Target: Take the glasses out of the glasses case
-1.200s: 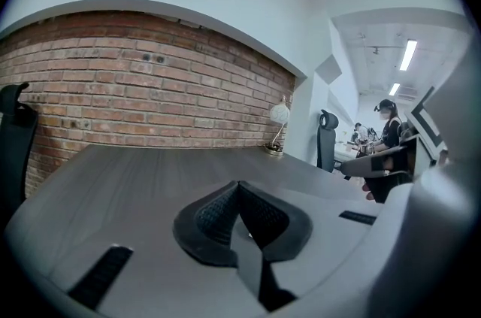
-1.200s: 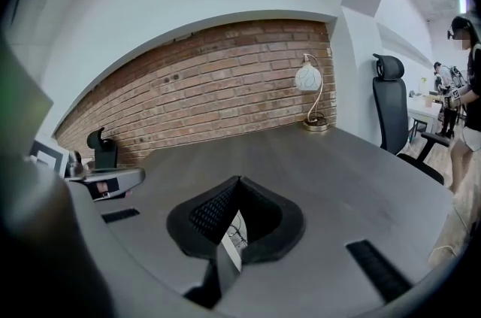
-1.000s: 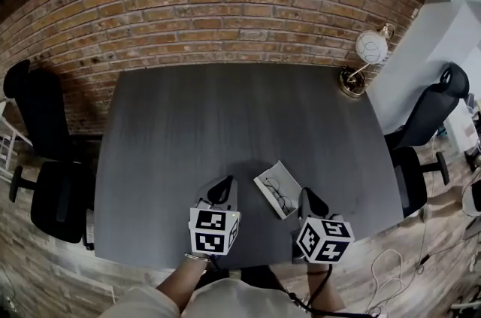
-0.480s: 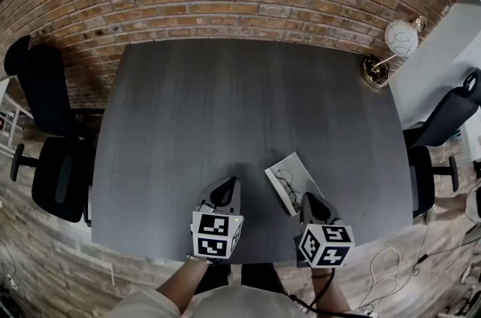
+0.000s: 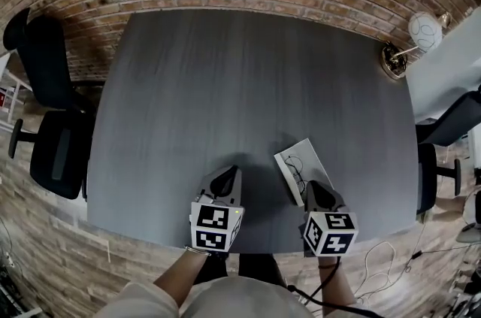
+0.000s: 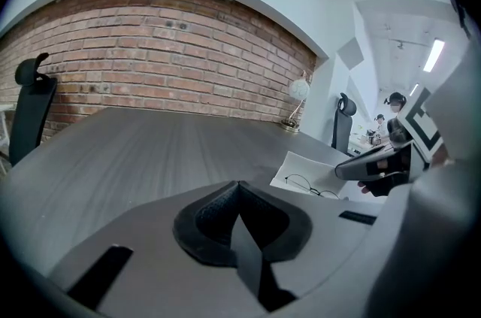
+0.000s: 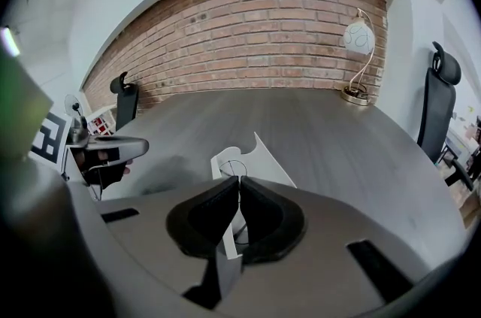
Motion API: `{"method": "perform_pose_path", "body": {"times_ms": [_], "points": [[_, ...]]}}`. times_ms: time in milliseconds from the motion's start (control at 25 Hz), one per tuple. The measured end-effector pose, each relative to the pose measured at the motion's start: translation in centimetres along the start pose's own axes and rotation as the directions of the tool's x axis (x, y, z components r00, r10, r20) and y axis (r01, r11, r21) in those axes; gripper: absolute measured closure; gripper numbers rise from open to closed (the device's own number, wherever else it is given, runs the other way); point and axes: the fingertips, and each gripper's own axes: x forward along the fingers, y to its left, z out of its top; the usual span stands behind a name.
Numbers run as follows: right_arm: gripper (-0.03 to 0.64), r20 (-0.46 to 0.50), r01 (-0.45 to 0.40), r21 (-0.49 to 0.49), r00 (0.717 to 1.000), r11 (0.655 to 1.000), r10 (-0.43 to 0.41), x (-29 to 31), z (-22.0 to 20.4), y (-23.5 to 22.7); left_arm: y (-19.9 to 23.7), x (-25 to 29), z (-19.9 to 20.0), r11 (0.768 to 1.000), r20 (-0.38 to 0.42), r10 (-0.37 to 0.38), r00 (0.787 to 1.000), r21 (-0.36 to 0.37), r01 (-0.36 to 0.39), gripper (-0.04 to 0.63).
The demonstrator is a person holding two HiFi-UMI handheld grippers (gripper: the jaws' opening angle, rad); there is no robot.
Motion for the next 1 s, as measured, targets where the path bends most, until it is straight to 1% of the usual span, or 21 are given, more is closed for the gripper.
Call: {"method": "perform_pose_path", "body": {"times_ms": [480, 720, 760, 800, 840, 1000], "points": [[0.581, -0.079, -0.068, -0.076, 0.995, 0.995, 0.062, 1.6, -0.5, -0.1, 0.9, 0.2, -0.9, 0.998, 0.007, 0.026, 1.000, -0.053, -0.025, 0.578], [0.578, -0.118, -0.110, -0.107, 0.988, 0.988, 0.097, 2.2, -0.6, -0.1, 1.8, 0.2, -1.2, 0.995, 0.009, 0.059, 0.998, -0.080, -0.058, 0.578], [0.575, -0.126, -0.117, -0.114, 0.987, 0.987, 0.102, 2.3, -0.6, 0.0, 1.9, 0.2, -1.3, 0.995, 0.009, 0.063, 0.998, -0.082, -0.062, 0.578], [0.559, -0.134, -0.123, -0.120, 0.985, 0.985, 0.107, 2.4, -0.7, 0.0, 2.0, 0.2, -1.3, 0.994, 0.009, 0.066, 0.998, -0.084, -0.065, 0.578], [0.514, -0.142, -0.130, -0.125, 0.984, 0.984, 0.111, 2.5, -0.7, 0.1, 2.1, 0.2, -1.3, 0.994, 0.009, 0.069, 0.998, -0.086, -0.068, 0.578], [0.511, -0.172, -0.150, -0.148, 0.977, 0.978, 0.124, 3.0, -0.8, 0.3, 2.2, 0.2, -1.6, 0.992, 0.006, 0.080, 0.997, -0.095, -0.079, 0.578]]}}
